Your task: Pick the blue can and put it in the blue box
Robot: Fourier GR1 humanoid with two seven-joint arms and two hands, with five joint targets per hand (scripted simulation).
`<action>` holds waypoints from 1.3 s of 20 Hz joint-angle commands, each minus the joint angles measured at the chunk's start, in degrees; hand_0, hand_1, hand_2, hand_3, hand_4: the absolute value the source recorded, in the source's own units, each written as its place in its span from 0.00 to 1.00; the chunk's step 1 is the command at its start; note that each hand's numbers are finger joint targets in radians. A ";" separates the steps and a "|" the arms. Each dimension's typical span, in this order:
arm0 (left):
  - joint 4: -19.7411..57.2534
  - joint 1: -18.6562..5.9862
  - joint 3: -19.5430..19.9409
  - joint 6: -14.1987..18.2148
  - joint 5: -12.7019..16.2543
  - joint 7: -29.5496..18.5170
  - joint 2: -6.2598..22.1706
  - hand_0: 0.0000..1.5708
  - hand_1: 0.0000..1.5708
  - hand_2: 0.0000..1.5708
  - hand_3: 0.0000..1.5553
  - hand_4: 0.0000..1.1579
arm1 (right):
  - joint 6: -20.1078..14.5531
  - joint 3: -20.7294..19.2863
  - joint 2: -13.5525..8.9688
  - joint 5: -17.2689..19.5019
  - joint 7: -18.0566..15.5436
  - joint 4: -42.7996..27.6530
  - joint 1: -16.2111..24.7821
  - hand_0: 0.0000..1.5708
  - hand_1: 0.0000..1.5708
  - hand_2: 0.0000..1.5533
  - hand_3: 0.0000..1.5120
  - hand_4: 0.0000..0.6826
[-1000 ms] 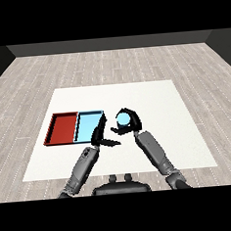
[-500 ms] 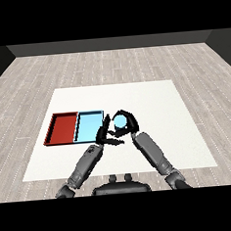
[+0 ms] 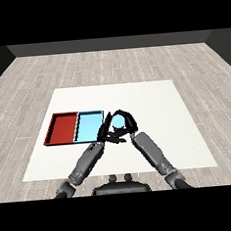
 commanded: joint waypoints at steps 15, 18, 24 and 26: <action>-0.85 -0.98 -4.34 8.69 -10.79 2.78 2.39 0.20 0.20 0.33 0.11 0.00 | -6.79 12.89 -0.01 -4.81 -3.63 2.01 -2.16 0.93 0.93 0.95 0.93 0.87; 3.80 -6.16 -8.62 14.69 -18.04 7.41 2.19 0.13 0.13 0.19 0.00 0.26 | -5.54 11.16 -0.03 -3.68 -2.79 5.14 -4.59 0.93 0.93 0.94 0.92 0.88; 1.16 -2.87 -4.39 16.77 -6.03 -0.64 0.13 0.65 0.65 0.66 0.58 0.60 | -6.69 14.06 -0.06 -10.77 -5.50 7.80 -7.52 0.92 0.92 0.93 0.92 0.89; 2.67 -4.13 -7.42 19.11 -4.77 0.57 0.12 0.52 0.52 0.54 0.46 0.59 | -10.08 15.76 -0.06 -7.46 -2.14 0.65 -3.99 0.92 0.92 0.94 0.92 0.88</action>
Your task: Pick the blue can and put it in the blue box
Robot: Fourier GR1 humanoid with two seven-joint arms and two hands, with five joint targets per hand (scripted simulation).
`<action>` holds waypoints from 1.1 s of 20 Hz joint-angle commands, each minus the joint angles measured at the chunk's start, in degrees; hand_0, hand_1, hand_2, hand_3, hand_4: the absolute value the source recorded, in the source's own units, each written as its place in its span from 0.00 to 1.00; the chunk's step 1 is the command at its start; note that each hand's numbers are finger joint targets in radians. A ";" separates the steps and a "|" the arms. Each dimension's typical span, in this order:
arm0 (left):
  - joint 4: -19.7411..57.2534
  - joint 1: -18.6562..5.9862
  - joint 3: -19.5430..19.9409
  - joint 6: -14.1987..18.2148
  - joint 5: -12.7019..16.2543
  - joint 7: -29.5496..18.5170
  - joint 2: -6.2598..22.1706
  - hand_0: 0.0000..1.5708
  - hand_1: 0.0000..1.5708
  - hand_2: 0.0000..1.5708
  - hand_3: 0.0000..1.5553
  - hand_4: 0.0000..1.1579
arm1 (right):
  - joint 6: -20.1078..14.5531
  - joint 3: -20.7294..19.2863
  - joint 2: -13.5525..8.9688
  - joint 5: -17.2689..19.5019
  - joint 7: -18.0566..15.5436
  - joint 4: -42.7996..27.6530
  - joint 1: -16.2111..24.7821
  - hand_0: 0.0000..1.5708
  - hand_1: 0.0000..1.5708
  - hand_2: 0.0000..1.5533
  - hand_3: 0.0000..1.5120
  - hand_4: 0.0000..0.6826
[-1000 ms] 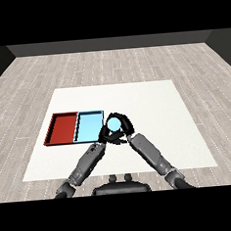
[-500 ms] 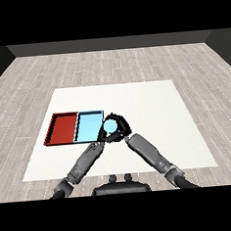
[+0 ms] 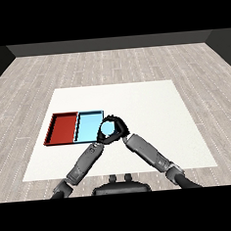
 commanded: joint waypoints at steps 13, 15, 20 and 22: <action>0.66 0.13 1.57 -3.08 6.81 2.32 -2.00 1.00 1.00 0.98 0.95 0.57 | 4.28 -3.44 1.48 -7.68 -0.70 0.88 0.11 0.79 0.79 0.83 0.81 0.40; 3.71 -1.22 1.84 -4.21 8.48 -1.11 -2.59 1.00 1.00 0.97 0.93 0.95 | 3.43 -2.94 1.49 -5.38 1.14 -1.44 2.98 0.34 0.34 0.35 0.00 0.00; 2.53 -0.74 5.36 -7.28 6.17 0.32 -1.66 1.00 1.00 0.97 0.93 0.95 | 3.18 -3.79 1.52 -2.86 3.32 -3.50 3.25 0.00 0.00 0.00 0.00 0.00; -2.59 2.57 2.38 -3.74 3.80 1.39 -2.41 1.00 1.00 0.97 0.93 0.97 | 5.55 -5.37 0.65 -0.35 4.21 -7.30 7.48 0.00 0.00 0.00 0.00 0.00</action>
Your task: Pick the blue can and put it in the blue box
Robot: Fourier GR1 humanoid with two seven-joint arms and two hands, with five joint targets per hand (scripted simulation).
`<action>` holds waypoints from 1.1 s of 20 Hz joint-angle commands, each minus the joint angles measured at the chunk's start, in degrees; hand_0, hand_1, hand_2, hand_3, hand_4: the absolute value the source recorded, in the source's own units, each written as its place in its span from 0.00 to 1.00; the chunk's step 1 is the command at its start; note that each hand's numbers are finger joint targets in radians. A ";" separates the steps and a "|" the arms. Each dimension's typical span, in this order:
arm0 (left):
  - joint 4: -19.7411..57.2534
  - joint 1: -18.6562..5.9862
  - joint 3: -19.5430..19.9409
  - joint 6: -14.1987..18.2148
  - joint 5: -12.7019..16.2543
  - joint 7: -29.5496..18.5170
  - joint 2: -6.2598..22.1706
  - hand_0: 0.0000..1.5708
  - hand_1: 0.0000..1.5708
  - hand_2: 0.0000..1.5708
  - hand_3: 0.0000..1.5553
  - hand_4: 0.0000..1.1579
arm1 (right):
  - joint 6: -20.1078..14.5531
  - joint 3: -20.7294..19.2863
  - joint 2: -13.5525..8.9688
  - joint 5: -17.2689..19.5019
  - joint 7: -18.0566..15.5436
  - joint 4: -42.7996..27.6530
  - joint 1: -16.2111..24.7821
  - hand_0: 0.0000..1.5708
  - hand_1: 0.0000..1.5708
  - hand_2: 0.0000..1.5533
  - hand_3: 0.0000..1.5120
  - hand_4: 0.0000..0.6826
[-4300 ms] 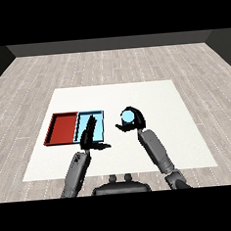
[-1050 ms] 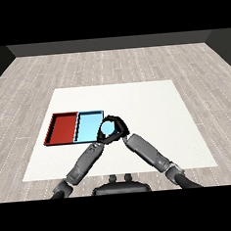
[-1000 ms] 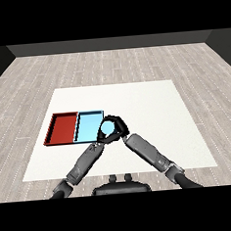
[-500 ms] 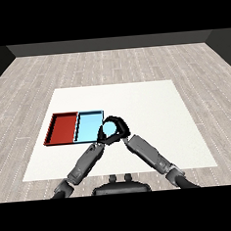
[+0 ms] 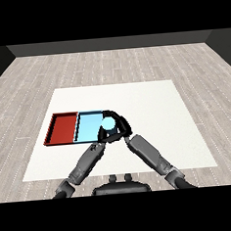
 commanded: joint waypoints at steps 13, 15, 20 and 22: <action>3.58 -2.73 3.26 1.05 -4.38 -0.65 0.00 1.00 1.00 1.00 0.97 0.98 | 5.05 -7.35 -0.25 1.57 4.38 -5.96 3.00 0.00 0.00 0.00 0.00 0.00; 0.34 1.71 0.96 1.00 -4.96 -0.54 0.16 1.00 1.00 1.00 0.96 0.98 | 6.55 -4.49 -5.08 0.96 2.69 -16.97 14.91 0.00 0.00 0.00 0.00 0.00; 7.08 -1.49 2.41 1.59 -3.79 -4.39 -0.63 1.00 1.00 1.00 0.96 0.97 | 8.70 -10.94 -6.49 -0.23 4.03 -20.16 16.20 0.00 0.00 0.00 0.00 0.00; 3.88 0.36 4.47 -0.11 -5.23 -1.48 1.87 1.00 1.00 1.00 0.96 0.97 | 9.05 -13.24 -7.36 -0.49 2.33 -21.31 17.84 0.00 0.00 0.00 0.00 0.00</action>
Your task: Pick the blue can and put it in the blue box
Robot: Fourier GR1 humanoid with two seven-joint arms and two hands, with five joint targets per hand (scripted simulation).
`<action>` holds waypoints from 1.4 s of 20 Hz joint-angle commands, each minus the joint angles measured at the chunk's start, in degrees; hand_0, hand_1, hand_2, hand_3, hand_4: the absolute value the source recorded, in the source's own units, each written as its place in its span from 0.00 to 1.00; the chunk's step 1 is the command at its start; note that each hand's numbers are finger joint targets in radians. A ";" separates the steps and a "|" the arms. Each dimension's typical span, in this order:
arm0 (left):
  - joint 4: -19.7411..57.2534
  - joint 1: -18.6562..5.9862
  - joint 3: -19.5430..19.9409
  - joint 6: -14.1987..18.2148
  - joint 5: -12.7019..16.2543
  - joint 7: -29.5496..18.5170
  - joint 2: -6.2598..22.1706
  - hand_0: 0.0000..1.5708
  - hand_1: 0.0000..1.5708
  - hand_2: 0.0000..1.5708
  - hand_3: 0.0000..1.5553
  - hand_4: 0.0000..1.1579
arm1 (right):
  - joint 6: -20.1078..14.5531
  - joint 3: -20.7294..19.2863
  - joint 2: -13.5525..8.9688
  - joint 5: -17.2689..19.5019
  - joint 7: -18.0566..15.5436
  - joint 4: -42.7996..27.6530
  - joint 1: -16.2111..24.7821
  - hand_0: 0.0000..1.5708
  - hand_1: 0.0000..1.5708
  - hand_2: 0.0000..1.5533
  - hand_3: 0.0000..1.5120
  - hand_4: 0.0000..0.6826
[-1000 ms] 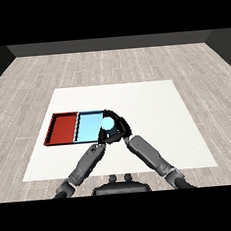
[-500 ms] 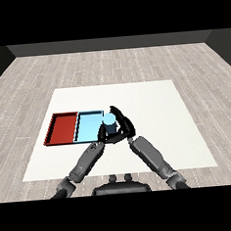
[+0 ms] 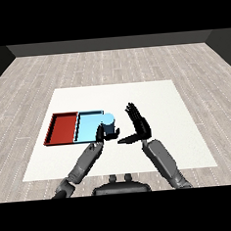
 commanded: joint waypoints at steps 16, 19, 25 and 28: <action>11.73 -3.19 14.36 -4.99 -0.32 8.83 14.45 1.00 1.00 1.00 0.97 0.94 | 3.37 -15.15 -5.99 -5.18 -1.88 -9.89 12.35 0.00 0.00 0.00 0.00 0.00; 21.05 -10.25 16.55 -7.06 -0.65 12.56 16.28 1.00 1.00 1.00 0.97 0.94 | 4.29 -16.45 -7.49 -5.04 -2.68 -12.51 16.82 0.00 0.00 0.00 0.00 0.00; 36.42 -15.98 16.22 -2.91 -5.39 13.57 13.89 1.00 1.00 1.00 0.93 0.89 | 2.59 -16.12 -5.58 -3.17 -1.55 -7.86 12.33 0.00 0.00 0.00 0.00 0.00; 41.56 -21.16 15.82 -2.97 -6.92 19.58 15.21 1.00 1.00 0.98 0.91 0.83 | 2.49 -17.40 -4.32 -5.73 -0.44 -7.55 11.11 0.00 0.00 0.00 0.00 0.00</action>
